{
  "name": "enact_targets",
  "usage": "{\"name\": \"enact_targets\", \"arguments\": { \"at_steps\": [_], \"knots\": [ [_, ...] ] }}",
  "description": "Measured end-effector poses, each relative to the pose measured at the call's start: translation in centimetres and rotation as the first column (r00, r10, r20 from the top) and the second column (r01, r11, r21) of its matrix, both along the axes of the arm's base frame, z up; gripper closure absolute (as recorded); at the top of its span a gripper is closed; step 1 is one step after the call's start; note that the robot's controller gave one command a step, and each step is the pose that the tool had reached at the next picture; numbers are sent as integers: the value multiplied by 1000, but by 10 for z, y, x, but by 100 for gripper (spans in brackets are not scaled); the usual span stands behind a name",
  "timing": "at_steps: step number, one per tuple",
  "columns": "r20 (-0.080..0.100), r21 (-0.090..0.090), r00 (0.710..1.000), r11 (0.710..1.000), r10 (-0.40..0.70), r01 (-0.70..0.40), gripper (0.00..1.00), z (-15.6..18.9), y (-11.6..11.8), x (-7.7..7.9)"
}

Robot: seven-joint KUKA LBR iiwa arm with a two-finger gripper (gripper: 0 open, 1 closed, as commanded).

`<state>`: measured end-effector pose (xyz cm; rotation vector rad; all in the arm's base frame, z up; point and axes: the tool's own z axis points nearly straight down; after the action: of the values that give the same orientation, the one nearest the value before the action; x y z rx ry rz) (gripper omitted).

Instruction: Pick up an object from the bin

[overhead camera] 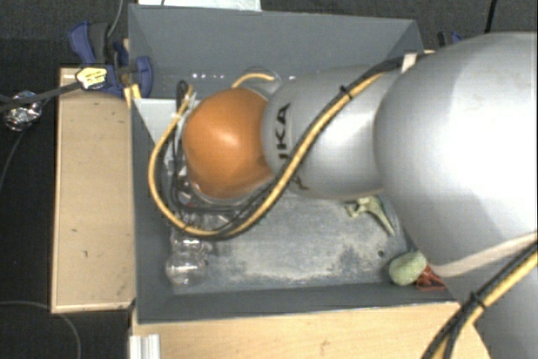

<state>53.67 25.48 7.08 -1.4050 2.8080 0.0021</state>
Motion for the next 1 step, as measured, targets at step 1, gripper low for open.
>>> {"name": "enact_targets", "arguments": {
  "at_steps": [1],
  "knots": [
    [-4,-1,1000,1000,-15,15,100,22,-1,-1]
  ]
}}
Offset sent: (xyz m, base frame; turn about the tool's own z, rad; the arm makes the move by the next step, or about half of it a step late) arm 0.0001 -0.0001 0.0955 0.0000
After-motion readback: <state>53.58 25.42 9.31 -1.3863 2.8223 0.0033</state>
